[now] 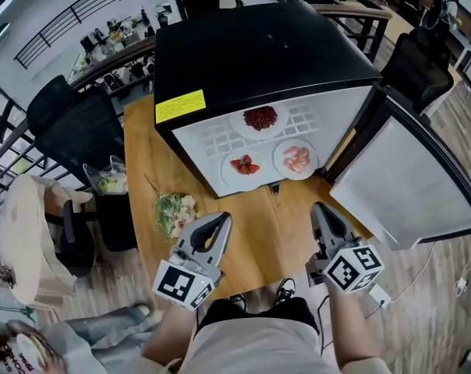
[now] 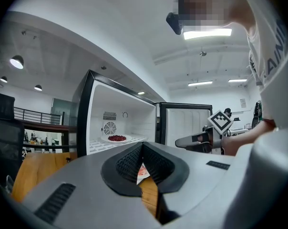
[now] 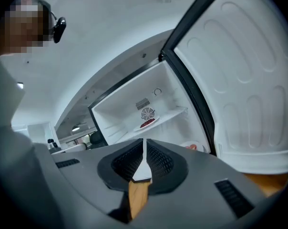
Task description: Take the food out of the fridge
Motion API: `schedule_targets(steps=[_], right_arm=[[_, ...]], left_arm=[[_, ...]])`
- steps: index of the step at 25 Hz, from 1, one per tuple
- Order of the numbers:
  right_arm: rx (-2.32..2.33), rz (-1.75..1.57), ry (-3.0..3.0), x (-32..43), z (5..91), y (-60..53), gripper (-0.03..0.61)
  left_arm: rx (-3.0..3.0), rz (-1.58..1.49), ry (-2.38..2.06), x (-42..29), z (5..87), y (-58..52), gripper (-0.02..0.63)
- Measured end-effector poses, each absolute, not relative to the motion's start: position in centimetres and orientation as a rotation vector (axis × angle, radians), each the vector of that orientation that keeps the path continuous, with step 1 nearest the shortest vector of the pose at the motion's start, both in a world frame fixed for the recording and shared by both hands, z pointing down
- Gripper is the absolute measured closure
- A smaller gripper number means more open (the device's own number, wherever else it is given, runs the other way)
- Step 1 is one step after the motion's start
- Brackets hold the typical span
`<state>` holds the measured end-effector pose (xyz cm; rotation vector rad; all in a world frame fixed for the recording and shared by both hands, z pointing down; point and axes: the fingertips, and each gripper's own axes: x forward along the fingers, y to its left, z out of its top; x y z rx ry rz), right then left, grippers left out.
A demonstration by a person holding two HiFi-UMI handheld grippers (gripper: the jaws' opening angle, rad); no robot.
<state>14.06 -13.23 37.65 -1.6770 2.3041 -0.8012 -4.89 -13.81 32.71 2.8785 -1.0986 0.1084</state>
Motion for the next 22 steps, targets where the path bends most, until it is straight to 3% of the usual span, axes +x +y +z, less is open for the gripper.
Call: schedule_targets(steps=[5,7,13,22], right_arm=[[-1.601,-1.088,2.077,14.6,42.1,-15.6,0.555],[-1.558,-1.183,2.0,14.6,43.6,-16.6,0.485],[-1.511,-1.43,1.558,16.8,50.7,-19.8,0.485],[-1.482,-1.54,1.216,18.7,58.0,-23.3,0.485]], left_arm=[[2.854,0.138,-1.068,-5.1,34.3,-14.4,0.607],[2.844,0.155,-1.063,-5.2,34.9,-14.6,0.607],[2.811,0.203,-1.036,-4.8,36.9,-15.3,0.607],[2.836,0.206,-0.967,-2.1,38.0,-15.8,0.607]])
